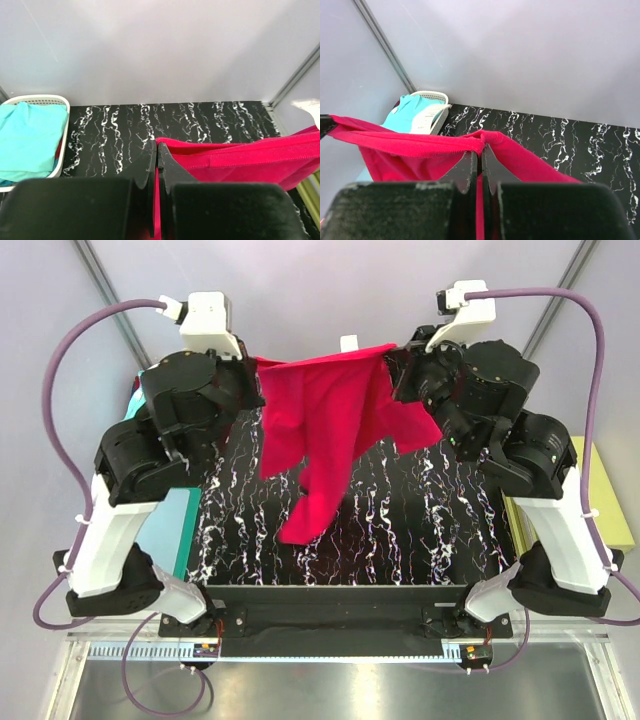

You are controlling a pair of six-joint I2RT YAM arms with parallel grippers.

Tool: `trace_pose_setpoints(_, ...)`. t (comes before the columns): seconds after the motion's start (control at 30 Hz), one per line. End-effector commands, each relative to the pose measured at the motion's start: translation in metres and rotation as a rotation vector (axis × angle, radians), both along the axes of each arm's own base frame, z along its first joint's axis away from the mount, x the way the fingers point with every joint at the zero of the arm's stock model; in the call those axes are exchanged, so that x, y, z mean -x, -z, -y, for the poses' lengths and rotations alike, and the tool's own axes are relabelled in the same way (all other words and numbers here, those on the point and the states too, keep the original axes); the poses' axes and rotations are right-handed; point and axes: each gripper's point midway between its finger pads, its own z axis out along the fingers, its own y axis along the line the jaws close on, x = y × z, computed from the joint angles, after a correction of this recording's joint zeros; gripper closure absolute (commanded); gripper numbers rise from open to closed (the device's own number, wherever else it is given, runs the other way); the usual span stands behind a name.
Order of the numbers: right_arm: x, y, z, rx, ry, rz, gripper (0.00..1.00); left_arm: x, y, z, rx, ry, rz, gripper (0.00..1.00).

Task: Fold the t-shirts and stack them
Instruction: Flatten out the tshirt

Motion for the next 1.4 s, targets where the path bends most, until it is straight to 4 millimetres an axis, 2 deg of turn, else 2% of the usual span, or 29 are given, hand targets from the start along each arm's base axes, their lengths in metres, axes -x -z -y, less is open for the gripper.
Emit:
trace_pose_setpoints(0.0,0.010,-0.020,0.041,-0.006,0.104,0.048,1.00,0.017,-0.025,-0.038,0.072,-0.071,0.063,1.00)
trace_pose_setpoints(0.17,0.018,-0.017,0.052,-0.013,0.107,0.027,1.00,0.034,-0.033,-0.057,0.091,-0.082,0.084,1.00)
trace_pose_setpoints(0.3,0.027,-0.023,0.055,-0.038,0.072,0.018,1.00,0.042,-0.038,-0.063,0.104,-0.079,0.094,1.00)
trace_pose_setpoints(0.67,0.037,-0.014,0.074,-0.036,0.097,-0.013,1.00,0.068,-0.042,-0.050,0.099,-0.010,0.095,1.00)
trace_pose_setpoints(0.7,0.039,-0.015,0.077,-0.038,0.100,-0.008,1.00,0.069,-0.044,-0.054,0.085,-0.030,0.098,1.00)
trace_pose_setpoints(0.73,0.038,-0.018,0.078,-0.043,0.106,-0.001,1.00,0.073,-0.044,-0.046,0.069,-0.009,0.097,1.00)
trace_pose_setpoints(0.8,0.038,-0.022,0.082,-0.037,0.121,0.014,1.00,0.080,-0.052,-0.050,0.050,-0.031,0.109,1.00)
trace_pose_setpoints(0.87,0.038,-0.027,0.085,-0.041,0.128,0.028,1.00,0.084,-0.055,-0.043,-0.024,-0.055,0.119,1.00)
trace_pose_setpoints(0.9,0.036,-0.026,0.081,-0.027,0.127,0.028,1.00,0.086,-0.066,-0.047,-0.038,-0.092,0.128,1.00)
trace_pose_setpoints(0.93,0.033,-0.026,0.079,-0.023,0.130,0.032,1.00,0.086,-0.059,-0.040,-0.089,-0.102,0.132,1.00)
trace_pose_setpoints(0.97,0.027,-0.020,0.073,-0.001,0.139,0.022,1.00,0.086,-0.071,-0.042,0.043,-0.119,0.138,1.00)
trace_pose_setpoints(1.0,0.023,-0.017,0.069,0.017,0.147,0.017,1.00,0.086,-0.073,-0.059,-0.010,-0.128,0.155,1.00)
trace_pose_setpoints(1.03,0.018,-0.009,0.063,0.041,0.153,0.006,1.00,0.084,-0.062,-0.047,-0.045,-0.133,0.167,1.00)
trace_pose_setpoints(1.13,-0.001,0.012,0.045,0.095,0.170,-0.031,1.00,0.073,-0.067,-0.065,0.016,-0.213,0.177,1.00)
trace_pose_setpoints(1.17,-0.009,0.020,0.039,0.096,0.170,-0.052,1.00,0.068,-0.057,-0.054,-0.023,-0.189,0.175,1.00)
trace_pose_setpoints(1.23,-0.019,0.029,0.036,0.101,0.174,-0.075,1.00,0.057,-0.057,-0.060,-0.012,-0.207,0.174,1.00)
trace_pose_setpoints(1.27,-0.029,0.035,0.038,0.088,0.181,-0.094,1.00,0.052,-0.049,-0.053,-0.019,-0.172,0.168,1.00)
trace_pose_setpoints(1.33,-0.038,0.040,0.041,0.081,0.194,-0.109,1.00,0.038,-0.045,-0.058,-0.020,-0.197,0.160,1.00)
trace_pose_setpoints(1.37,-0.045,0.045,0.038,0.078,0.188,-0.125,1.00,0.033,-0.035,-0.048,-0.025,-0.135,0.137,1.00)
